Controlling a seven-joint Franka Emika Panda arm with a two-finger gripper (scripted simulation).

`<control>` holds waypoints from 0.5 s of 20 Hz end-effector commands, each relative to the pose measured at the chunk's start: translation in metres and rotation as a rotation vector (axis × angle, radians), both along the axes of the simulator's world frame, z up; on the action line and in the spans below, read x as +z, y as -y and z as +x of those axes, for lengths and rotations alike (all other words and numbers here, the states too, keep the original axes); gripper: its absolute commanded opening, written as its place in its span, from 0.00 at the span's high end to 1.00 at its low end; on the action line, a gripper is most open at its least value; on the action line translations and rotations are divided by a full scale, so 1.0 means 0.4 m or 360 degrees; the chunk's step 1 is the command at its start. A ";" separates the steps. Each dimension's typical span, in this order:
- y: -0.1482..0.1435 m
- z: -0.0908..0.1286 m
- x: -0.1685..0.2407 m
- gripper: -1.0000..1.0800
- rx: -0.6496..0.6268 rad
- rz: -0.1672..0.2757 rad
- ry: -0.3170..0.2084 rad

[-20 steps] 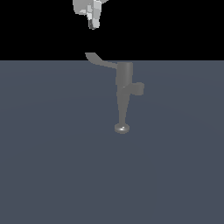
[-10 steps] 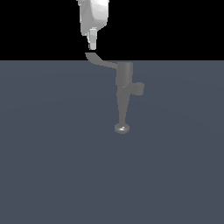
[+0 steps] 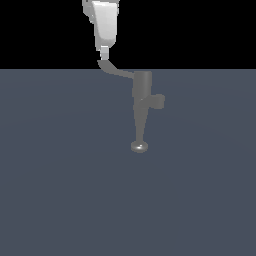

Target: Turn on the faucet by rotating a designated handle.

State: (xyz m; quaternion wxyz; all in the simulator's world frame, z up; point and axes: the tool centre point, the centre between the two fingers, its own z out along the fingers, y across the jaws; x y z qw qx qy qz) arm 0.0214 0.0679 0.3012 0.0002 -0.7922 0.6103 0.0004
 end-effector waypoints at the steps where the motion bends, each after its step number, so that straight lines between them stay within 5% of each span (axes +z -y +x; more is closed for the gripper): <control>1: -0.001 0.004 -0.005 1.00 -0.0016 -0.0001 0.0001; 10: 0.007 -0.026 -0.006 1.00 -0.0015 -0.0001 0.0000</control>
